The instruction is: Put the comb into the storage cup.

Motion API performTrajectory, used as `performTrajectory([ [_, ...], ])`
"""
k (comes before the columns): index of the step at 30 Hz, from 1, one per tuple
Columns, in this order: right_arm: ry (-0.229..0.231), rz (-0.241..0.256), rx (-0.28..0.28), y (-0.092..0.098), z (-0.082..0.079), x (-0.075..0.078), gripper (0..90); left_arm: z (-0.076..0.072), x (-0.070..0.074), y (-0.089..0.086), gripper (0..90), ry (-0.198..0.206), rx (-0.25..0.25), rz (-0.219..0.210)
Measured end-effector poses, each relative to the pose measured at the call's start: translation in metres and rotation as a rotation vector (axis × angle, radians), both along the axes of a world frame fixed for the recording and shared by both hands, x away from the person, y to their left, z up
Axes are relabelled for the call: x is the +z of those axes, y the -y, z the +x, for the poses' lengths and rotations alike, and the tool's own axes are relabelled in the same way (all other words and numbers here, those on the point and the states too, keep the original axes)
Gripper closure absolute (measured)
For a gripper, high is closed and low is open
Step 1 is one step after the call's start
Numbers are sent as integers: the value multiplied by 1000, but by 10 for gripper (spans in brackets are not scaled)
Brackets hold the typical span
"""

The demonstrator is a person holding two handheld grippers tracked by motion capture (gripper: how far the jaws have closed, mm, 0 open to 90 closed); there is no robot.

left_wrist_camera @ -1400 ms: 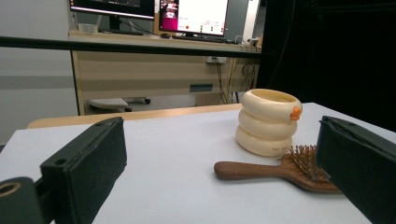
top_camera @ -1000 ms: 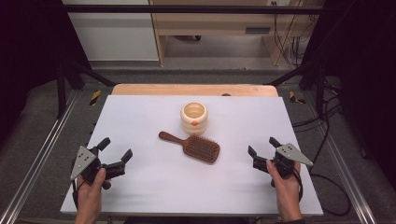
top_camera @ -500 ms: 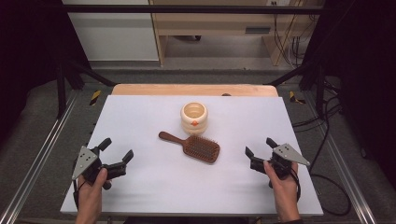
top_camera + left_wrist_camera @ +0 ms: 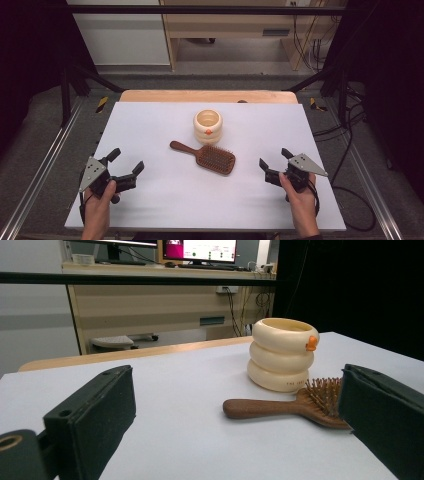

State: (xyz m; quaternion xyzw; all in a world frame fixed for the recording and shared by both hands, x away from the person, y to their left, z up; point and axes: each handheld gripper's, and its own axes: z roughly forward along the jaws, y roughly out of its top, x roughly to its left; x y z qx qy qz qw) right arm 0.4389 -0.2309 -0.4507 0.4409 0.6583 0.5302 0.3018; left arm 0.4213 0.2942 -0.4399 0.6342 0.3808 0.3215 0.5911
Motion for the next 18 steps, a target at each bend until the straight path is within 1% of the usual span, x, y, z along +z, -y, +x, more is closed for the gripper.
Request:
performTrajectory([
  [9, -14, -4, 24, -9, -1, 0, 99, 0, -1, 1, 26, -5, -3, 8],
  [10, -20, -10, 35, -13, 0, 0, 99, 0, -1, 2, 25, -6, -3, 10],
  [13, -22, -19, 44, -16, 0, 0, 99, 0, -1, 2, 26, -7, -4, 11],
  [14, -32, -23, 48, -19, 0, 0, 99, 1, -1, 2, 25, -7, -4, 12],
  [16, -38, -27, 52, -21, 0, -1, 99, 0, -1, 3, 26, -9, -5, 13],
  [18, -46, -41, 65, -28, 0, -1, 98, 0, -1, 3, 26, -9, -5, 19],
])
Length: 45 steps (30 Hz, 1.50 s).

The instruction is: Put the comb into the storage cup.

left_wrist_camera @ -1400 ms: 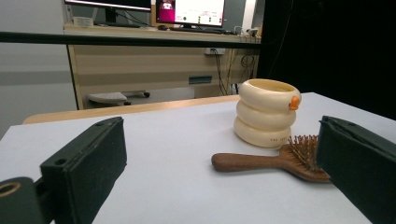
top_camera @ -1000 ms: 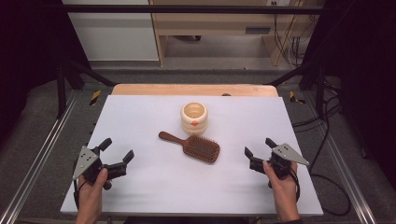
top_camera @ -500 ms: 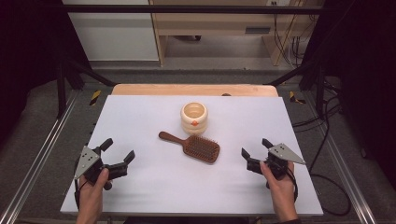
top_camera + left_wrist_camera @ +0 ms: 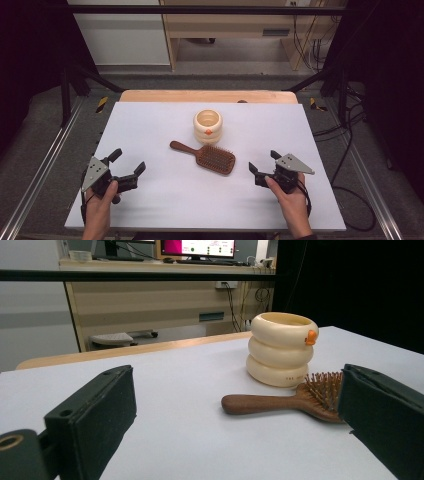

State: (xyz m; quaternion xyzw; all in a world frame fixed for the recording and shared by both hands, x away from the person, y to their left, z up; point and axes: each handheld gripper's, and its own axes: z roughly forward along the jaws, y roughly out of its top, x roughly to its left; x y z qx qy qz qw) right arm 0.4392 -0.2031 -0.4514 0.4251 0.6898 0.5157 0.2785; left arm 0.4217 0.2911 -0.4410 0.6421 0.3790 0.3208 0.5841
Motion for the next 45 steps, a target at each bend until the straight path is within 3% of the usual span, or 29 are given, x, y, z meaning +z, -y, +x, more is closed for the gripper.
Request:
performTrajectory([
  [4, -15, -9, 8, -7, 0, 0, 115, 0, 0, 1, 26, -3, 1, 4],
  [8, -26, -20, 20, -11, 0, -1, 190, 0, -1, 1, 26, -4, 1, 7],
  [12, -40, -48, 53, -20, -1, -1, 405, 0, -1, 2, 26, -5, 1, 15],
  [13, -40, -48, 53, -20, -1, -1, 405, 0, -1, 2, 26, -5, 1, 15],
  [14, -47, -73, 69, -24, 0, -2, 477, 0, -1, 2, 26, -6, 1, 18],
  [19, -58, -107, 105, -34, 4, -4, 691, 1, -2, 4, 26, -8, -1, 25],
  [20, -58, -107, 105, -34, 4, -4, 691, 0, -2, 4, 26, -8, -2, 30],
  [21, -70, -116, 112, -38, 7, -5, 779, 0, -2, 5, 26, -8, -1, 36],
  [26, -97, -120, 127, -45, 14, -3, 897, 0, -2, 6, 26, -8, -3, 46],
  [34, -144, -162, 134, -64, 33, -6, 900, -1, -2, 7, 26, -9, -2, 52],
  [45, -166, -138, 139, -82, 60, -2, 900, -1, -2, 4, 26, -11, 5, 42],
])
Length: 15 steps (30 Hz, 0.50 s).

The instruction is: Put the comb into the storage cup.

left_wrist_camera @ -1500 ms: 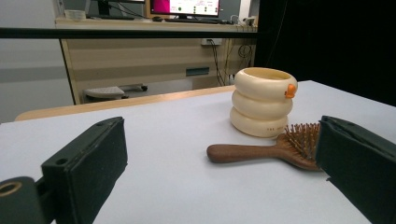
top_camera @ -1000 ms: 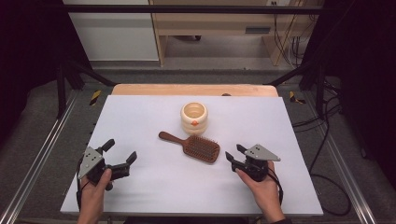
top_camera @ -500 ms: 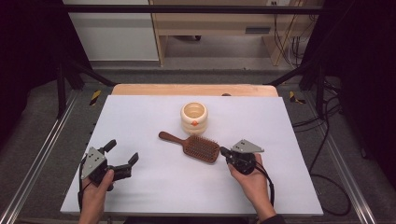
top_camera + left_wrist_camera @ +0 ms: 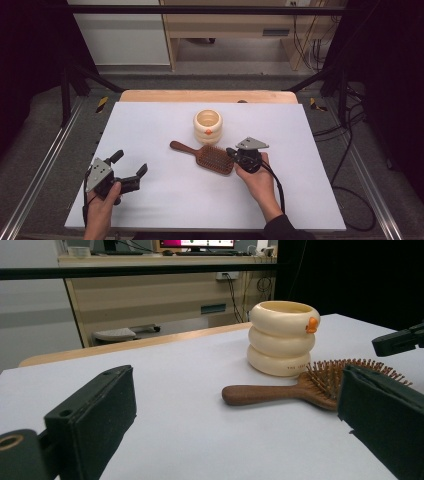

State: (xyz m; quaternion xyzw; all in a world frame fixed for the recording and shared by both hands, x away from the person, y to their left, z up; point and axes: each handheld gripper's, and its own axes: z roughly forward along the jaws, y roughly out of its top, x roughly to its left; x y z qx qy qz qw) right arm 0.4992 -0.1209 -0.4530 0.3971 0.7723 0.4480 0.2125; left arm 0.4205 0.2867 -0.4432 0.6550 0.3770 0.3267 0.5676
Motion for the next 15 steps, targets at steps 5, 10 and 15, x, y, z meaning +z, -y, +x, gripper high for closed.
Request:
performTrajectory([
  [5, -19, -20, -3, -7, 7, -3, 900, 0, 0, 0, 26, -1, 1, -3],
  [10, -33, -59, -5, -11, 15, -6, 900, 0, 0, 0, 26, -4, 1, -2],
  [15, -28, -108, 21, -19, 21, -10, 900, 0, 0, 0, 26, -5, 2, -1],
])
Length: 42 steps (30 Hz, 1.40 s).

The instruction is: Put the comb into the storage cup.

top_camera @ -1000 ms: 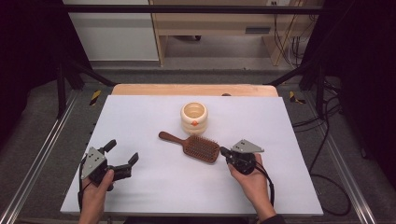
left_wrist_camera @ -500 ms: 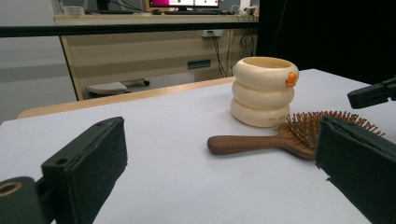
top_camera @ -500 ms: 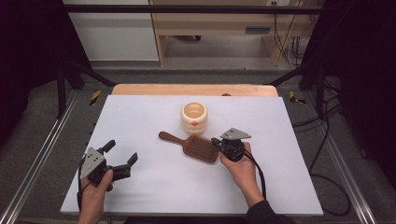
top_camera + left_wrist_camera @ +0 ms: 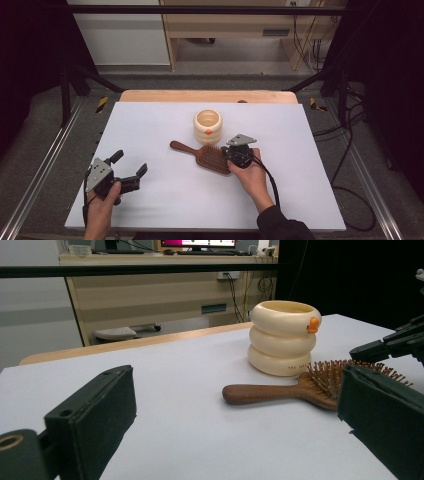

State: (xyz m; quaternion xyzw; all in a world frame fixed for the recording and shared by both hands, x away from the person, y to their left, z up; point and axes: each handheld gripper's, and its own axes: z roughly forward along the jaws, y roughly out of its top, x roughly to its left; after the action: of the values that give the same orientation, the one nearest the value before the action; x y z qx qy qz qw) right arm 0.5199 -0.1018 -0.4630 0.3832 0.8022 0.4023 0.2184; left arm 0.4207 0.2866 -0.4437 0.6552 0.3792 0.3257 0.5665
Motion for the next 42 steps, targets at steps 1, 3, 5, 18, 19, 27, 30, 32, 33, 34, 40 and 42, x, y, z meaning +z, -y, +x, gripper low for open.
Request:
performTrajectory([
  [1, 0, 0, 0, 0, 0, 0, 900, 0, 0, 0, 26, 0, 0, 0],
  [3, -5, 6, 20, -3, 2, -1, 900, 0, 0, 0, 26, 0, 0, -1],
  [5, 10, -28, 36, -5, 3, -1, 900, 0, 0, 0, 26, -2, -1, 2],
  [18, 38, -49, 111, -11, 2, -4, 900, 0, -1, 4, 26, -4, -9, 8],
  [19, 40, -47, 120, -13, 3, -4, 900, 0, -1, 4, 26, -4, -10, 8],
  [27, 44, -64, 147, -19, 4, -4, 900, 0, -1, 4, 26, -4, -12, 9],
  [30, 45, -65, 152, -20, 5, -4, 900, 0, -1, 5, 26, -5, -12, 8],
  [32, 48, -69, 162, -23, 5, -4, 900, 0, -1, 6, 26, -4, -13, 9],
  [33, 48, -69, 162, -23, 5, -4, 900, 0, -1, 6, 26, -4, -13, 9],
  [34, 52, -75, 175, -27, 5, -4, 900, 0, -1, 6, 26, -4, -14, 11],
  [40, 54, -76, 206, -43, 6, -4, 900, 0, -1, 7, 26, -5, -18, 13],
  [42, 56, -76, 207, -45, 7, -4, 900, 0, -1, 7, 26, -5, -19, 13],
])
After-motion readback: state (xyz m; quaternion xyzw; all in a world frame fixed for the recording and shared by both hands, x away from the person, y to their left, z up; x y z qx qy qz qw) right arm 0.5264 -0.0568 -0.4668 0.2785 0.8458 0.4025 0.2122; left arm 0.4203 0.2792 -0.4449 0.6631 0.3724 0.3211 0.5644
